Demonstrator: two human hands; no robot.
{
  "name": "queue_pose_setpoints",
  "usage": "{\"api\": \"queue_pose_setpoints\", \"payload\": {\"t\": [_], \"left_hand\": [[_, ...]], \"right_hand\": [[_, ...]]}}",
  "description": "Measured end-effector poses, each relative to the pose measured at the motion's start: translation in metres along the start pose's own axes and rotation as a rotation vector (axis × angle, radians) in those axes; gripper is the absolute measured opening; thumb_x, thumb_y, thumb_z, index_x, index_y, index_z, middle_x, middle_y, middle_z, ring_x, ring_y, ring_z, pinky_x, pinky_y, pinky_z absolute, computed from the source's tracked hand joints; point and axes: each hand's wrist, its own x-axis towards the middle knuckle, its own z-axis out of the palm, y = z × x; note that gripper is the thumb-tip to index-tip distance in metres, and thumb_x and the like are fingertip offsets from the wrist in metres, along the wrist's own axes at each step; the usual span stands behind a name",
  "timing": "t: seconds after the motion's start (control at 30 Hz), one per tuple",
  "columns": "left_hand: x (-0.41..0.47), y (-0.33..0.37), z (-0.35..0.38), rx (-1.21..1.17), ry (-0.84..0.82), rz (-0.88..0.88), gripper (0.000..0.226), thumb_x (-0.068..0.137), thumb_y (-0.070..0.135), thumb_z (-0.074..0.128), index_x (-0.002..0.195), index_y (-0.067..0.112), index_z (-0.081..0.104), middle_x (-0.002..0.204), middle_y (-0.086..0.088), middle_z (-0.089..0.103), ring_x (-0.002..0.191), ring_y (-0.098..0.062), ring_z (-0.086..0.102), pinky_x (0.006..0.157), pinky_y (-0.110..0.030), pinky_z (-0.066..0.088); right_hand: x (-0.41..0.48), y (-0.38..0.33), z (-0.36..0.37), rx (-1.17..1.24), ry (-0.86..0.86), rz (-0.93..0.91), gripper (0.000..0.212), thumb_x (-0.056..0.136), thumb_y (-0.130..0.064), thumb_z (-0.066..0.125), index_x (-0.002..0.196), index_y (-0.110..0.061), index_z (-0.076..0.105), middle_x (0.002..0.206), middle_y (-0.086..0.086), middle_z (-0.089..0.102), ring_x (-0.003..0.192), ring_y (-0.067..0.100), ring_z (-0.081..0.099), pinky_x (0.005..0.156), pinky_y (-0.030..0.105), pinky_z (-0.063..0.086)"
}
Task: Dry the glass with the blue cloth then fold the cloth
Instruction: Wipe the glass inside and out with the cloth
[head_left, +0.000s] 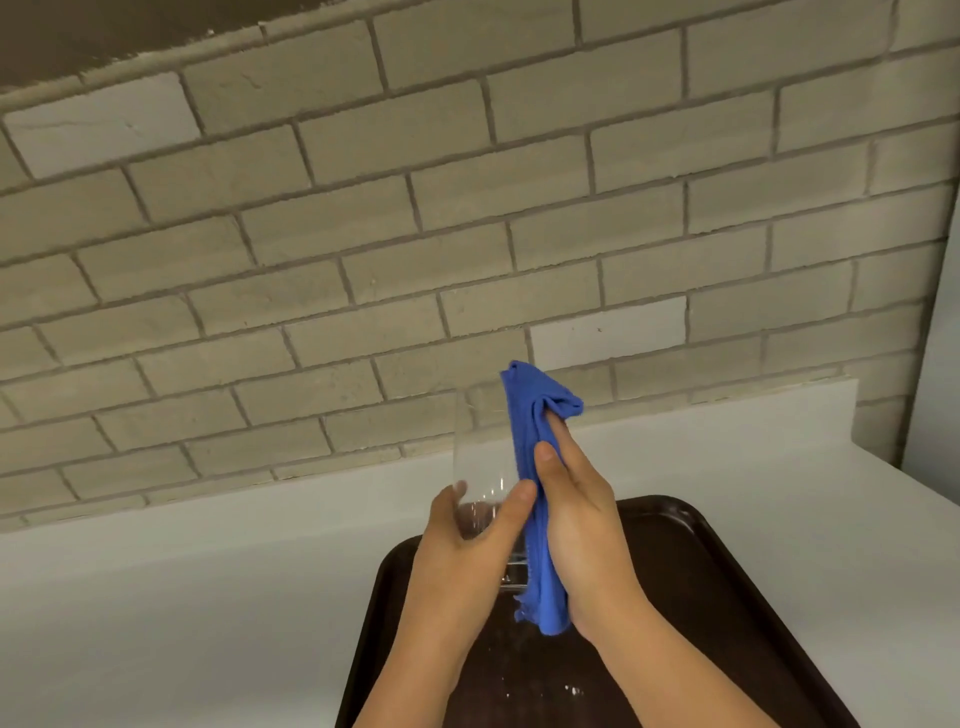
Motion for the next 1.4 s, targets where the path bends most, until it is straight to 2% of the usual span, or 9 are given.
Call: {"api": "queue_pose_setpoints", "payload": {"t": [0.2,0.4,0.63,0.73,0.9,1.07,1.17,1.27,1.4], "left_hand": [[0.000,-0.012,-0.012,-0.588,-0.281,-0.148,0.058,0.051,0.042,0.078,0.102,0.016,0.070,0.090,-0.006,0.073,0.075,-0.017,0.071,0.055,-0.028,0.055],[-0.005,-0.018,-0.013,-0.997,-0.445,-0.127,0.065,0.049,0.031,0.087,0.109,0.015,0.068,0.108,-0.011,0.072,0.099,-0.025,0.069,0.073,-0.039,0.058],[0.010,-0.022,-0.021,-0.952,-0.358,-0.086,0.082,0.025,0.032,0.093,0.099,0.009,0.069,0.090,-0.014,0.074,0.080,-0.028,0.071,0.070,-0.043,0.059],[0.014,-0.027,-0.022,-0.916,-0.375,-0.060,0.083,0.022,0.033,0.093,0.098,0.007,0.071,0.090,-0.015,0.074,0.079,-0.028,0.072,0.066,-0.041,0.060],[0.014,-0.020,-0.017,-0.710,-0.359,0.016,0.080,0.031,0.036,0.090,0.105,0.017,0.068,0.095,-0.014,0.074,0.080,-0.028,0.071,0.061,-0.036,0.060],[0.020,-0.017,-0.013,-0.657,-0.264,0.022,0.050,0.054,0.027,0.073,0.101,0.013,0.065,0.074,-0.006,0.076,0.063,-0.018,0.071,0.051,-0.026,0.057],[0.018,-0.018,-0.012,-0.663,-0.314,-0.023,0.045,0.044,0.033,0.076,0.084,0.014,0.072,0.071,-0.006,0.075,0.060,-0.017,0.071,0.049,-0.028,0.057],[0.014,-0.019,-0.009,-0.716,-0.357,-0.021,0.027,0.046,0.034,0.072,0.068,0.018,0.076,0.064,-0.002,0.074,0.058,-0.013,0.070,0.047,-0.025,0.056],[0.014,-0.019,-0.010,-0.851,-0.411,0.000,0.032,0.054,0.033,0.074,0.082,0.017,0.076,0.076,-0.007,0.076,0.070,-0.018,0.072,0.055,-0.031,0.057]], "right_hand": [[-0.025,-0.005,0.004,-0.176,-0.185,-0.227,0.032,0.089,-0.043,0.039,0.116,-0.061,0.037,0.143,-0.033,0.028,0.131,-0.012,0.024,0.109,0.011,0.022],[-0.014,-0.009,0.012,-0.557,-0.277,-0.384,0.047,0.093,-0.034,0.037,0.125,-0.058,0.013,0.149,-0.031,-0.005,0.135,-0.011,-0.014,0.111,0.016,-0.002],[0.011,-0.011,0.027,-0.474,-0.235,-0.262,0.047,0.095,-0.031,0.033,0.136,-0.046,0.016,0.153,-0.022,-0.004,0.138,-0.006,-0.004,0.115,0.022,0.008],[0.016,-0.011,0.024,-0.384,-0.210,-0.220,0.042,0.095,-0.033,0.030,0.135,-0.048,0.023,0.151,-0.022,0.016,0.135,-0.008,0.017,0.104,0.006,0.018],[0.025,-0.007,0.010,-0.210,-0.062,0.130,0.032,0.094,-0.039,0.029,0.085,-0.031,0.058,0.083,-0.002,0.062,0.079,0.011,0.060,0.074,0.024,0.048],[-0.016,0.008,0.004,-0.204,-0.068,0.067,0.024,0.094,-0.035,0.033,0.092,-0.045,0.055,0.084,-0.020,0.069,0.082,-0.006,0.063,0.068,0.007,0.047],[-0.031,0.008,0.003,-0.281,-0.110,-0.061,0.033,0.095,-0.029,0.033,0.108,-0.059,0.036,0.108,-0.038,0.055,0.103,-0.021,0.048,0.080,-0.003,0.037],[-0.028,0.004,0.007,-0.480,-0.139,-0.288,0.045,0.095,-0.029,0.030,0.134,-0.049,0.017,0.150,-0.023,0.015,0.134,-0.013,0.014,0.110,0.011,0.020],[-0.004,-0.010,0.013,-0.633,-0.187,-0.406,0.047,0.095,-0.033,0.029,0.132,-0.051,0.006,0.151,-0.027,-0.006,0.138,-0.007,-0.006,0.110,0.014,0.005]]}}
